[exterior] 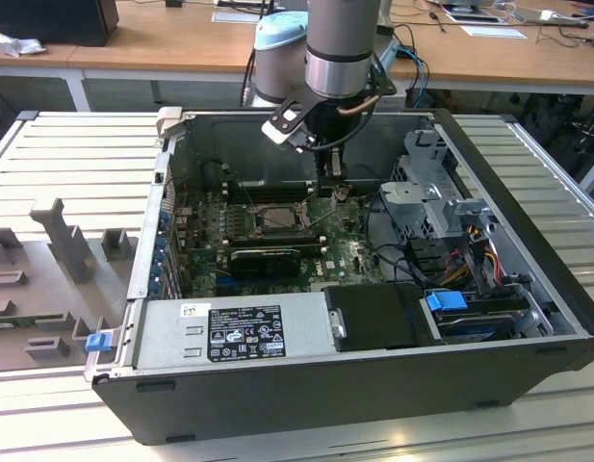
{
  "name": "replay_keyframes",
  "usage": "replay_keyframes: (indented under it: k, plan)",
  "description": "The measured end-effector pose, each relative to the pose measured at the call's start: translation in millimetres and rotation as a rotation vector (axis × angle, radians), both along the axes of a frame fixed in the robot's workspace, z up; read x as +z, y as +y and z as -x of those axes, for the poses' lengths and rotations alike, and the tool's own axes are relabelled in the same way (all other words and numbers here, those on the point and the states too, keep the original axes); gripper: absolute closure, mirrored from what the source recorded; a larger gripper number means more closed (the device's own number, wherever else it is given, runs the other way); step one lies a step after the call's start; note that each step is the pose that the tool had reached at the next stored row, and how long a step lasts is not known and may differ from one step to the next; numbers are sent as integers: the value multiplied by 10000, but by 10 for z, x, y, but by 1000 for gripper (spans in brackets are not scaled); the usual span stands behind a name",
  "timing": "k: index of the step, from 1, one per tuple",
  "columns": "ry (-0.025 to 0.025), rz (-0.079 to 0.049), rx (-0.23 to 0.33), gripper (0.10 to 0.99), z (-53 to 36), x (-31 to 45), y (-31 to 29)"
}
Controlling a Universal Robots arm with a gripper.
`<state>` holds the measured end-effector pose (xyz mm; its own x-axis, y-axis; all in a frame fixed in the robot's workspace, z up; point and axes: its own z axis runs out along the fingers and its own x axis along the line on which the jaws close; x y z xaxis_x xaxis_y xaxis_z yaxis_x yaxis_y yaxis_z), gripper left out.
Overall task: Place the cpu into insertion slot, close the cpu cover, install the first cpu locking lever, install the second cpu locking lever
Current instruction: 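Close the cpu cover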
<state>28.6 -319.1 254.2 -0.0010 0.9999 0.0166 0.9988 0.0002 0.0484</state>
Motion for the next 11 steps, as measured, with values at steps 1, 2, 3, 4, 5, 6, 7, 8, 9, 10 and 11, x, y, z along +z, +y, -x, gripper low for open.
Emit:
replay_keyframes:
  k: [1, 2, 3, 4, 5, 6, 7, 8, 9, 10, 11]
  plan:
    - [1, -1, -1, 980, -11, 9, 2]
    - [3, -2, -2, 980, -26, 21, 5]
    - [7, -4, -1, 980, -47, 24, 7]
    - [13, -6, -1, 980, -72, 23, 9]
    - [37, -4, -3, 980, -134, 24, 13]
    - [54, -4, -1, 980, -169, 24, 15]
    - [78, -3, -2, 980, -240, 25, 19]
    - [88, -3, 0, 980, -289, 24, 21]
    - [93, -5, 1, 980, -338, 19, 21]
    - [96, -4, 7, 980, -368, -1, 22]
    - [97, -3, 7, 980, -385, -24, 21]
